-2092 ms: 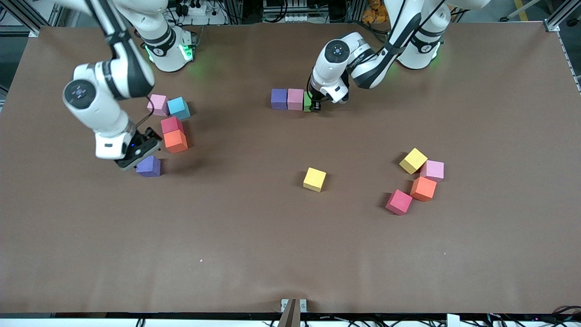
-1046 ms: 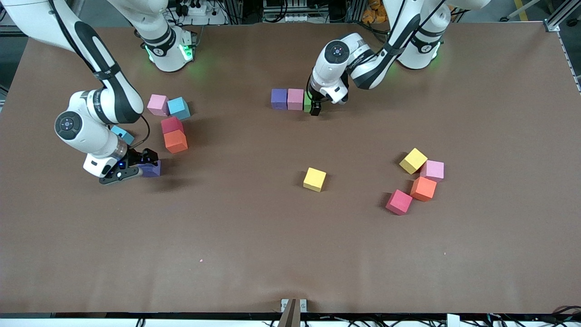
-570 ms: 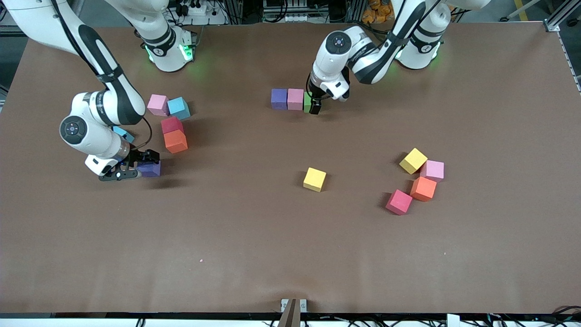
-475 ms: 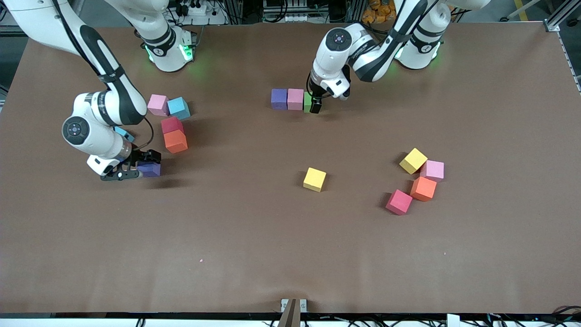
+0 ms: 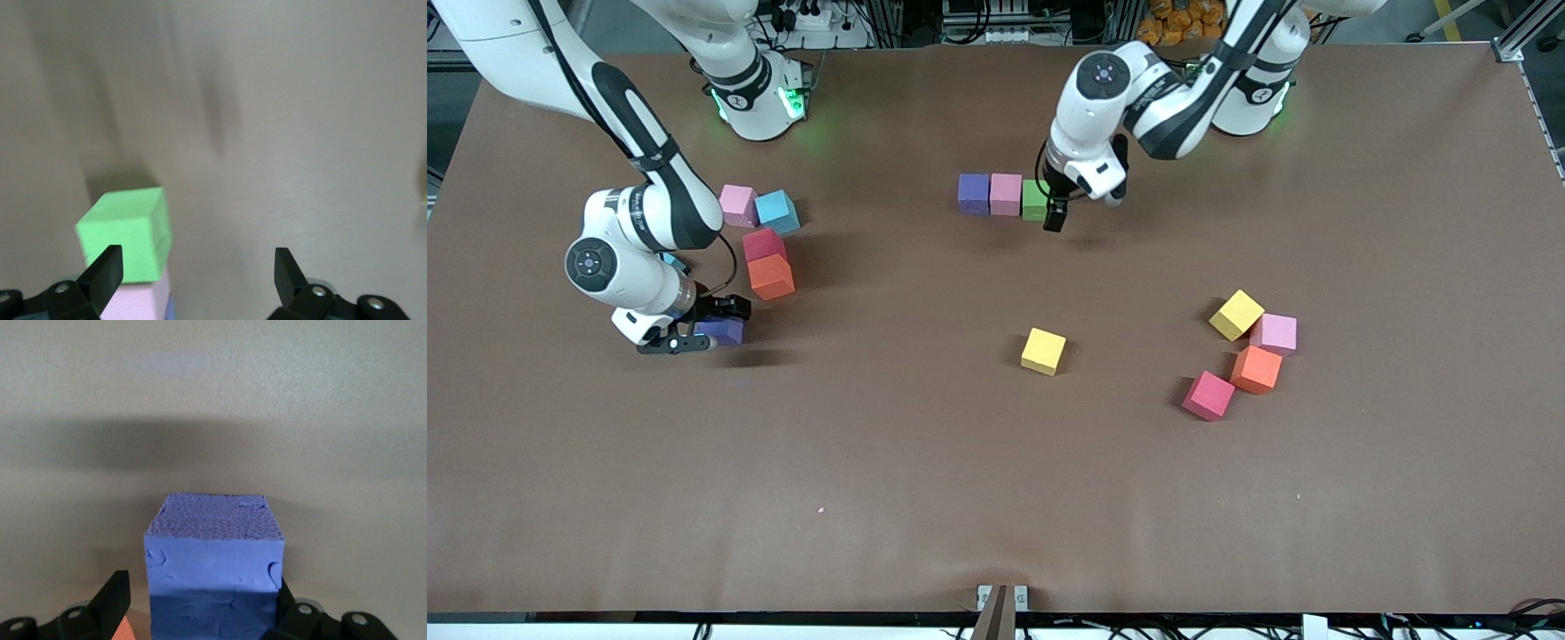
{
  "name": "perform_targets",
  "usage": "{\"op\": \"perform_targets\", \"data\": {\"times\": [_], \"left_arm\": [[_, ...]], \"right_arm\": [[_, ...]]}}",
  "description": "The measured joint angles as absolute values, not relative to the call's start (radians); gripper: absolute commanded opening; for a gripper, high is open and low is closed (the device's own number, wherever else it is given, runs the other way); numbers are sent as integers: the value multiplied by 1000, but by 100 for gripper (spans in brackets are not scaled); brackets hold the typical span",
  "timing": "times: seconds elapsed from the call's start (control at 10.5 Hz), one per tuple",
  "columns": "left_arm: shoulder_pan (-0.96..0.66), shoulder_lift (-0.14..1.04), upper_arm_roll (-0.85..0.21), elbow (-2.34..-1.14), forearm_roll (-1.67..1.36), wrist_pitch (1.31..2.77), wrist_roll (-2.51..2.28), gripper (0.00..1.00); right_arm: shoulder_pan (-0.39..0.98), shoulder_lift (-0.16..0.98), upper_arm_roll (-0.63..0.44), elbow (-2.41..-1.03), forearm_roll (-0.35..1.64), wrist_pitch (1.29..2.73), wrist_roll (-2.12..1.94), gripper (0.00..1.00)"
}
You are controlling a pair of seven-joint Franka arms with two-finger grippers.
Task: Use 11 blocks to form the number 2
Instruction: 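Grasp the pink cube with the left gripper while the right gripper carries blue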
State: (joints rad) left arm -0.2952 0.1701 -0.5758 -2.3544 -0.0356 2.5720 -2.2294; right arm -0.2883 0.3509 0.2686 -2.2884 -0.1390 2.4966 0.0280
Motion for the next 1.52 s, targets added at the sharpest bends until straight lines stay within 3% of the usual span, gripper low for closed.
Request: {"op": "perform_targets", "data": {"times": [0.38,0.86,1.24,1.33,1.52], "left_arm": [[-83,178,-570,-2259,-36,2452,-1791,100],[121,293,-564,-2093,1,2357,-1283,100],[191,402,-557,-1937,197,2316,-949,100],[205,417,-555,-1918,211,2313,-843,100],[223,440,-530,-1899,215,2311,-635,100]], "right_arm": [[-287,357,268,-2288,-139,2535,28,84],[-284,384,268,-2287,-152,2579,25,83],[-284,395,267,-2285,-157,2597,25,48],[-283,395,267,-2284,-157,2598,25,43],[-282,395,268,-2276,-157,2592,24,44]]}}
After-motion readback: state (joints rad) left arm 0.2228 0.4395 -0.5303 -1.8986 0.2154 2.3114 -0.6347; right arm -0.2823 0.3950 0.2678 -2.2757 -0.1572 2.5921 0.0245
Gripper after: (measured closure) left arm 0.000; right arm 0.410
